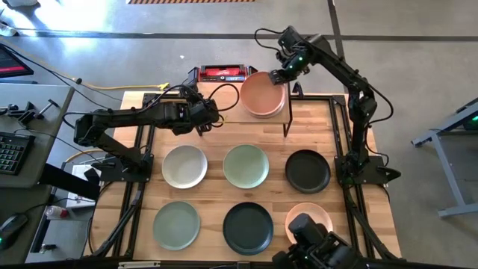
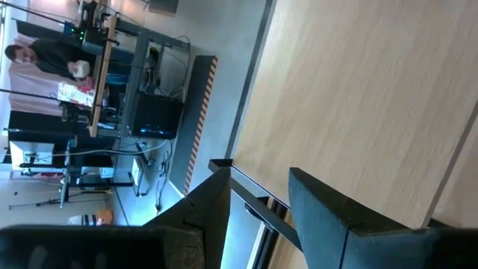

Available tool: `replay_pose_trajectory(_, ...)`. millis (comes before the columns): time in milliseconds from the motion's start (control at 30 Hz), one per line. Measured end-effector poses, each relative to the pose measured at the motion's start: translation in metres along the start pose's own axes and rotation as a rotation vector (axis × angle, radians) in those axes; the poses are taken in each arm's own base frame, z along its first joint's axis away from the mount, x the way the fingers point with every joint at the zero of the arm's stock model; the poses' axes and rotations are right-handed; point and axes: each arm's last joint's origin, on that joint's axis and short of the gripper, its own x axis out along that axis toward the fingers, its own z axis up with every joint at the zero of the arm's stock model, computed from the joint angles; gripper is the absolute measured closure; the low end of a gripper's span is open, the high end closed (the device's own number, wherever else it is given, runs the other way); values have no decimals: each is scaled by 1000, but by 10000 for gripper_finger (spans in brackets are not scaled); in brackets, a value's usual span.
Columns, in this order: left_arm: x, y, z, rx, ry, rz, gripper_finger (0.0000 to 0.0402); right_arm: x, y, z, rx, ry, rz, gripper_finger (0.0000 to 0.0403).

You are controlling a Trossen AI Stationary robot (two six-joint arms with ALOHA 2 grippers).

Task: Place and stack plates onto a shelf
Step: Stack the orange plate on top of the light brown plate on the shelf

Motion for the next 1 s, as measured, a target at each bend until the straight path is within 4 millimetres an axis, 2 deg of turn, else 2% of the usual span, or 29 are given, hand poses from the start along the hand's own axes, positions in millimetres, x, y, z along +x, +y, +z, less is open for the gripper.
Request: replay_pose_trajectory(1000, 0, 0, 0, -16, 0, 0, 275, 1, 2, -1, -6, -1, -38, 402)
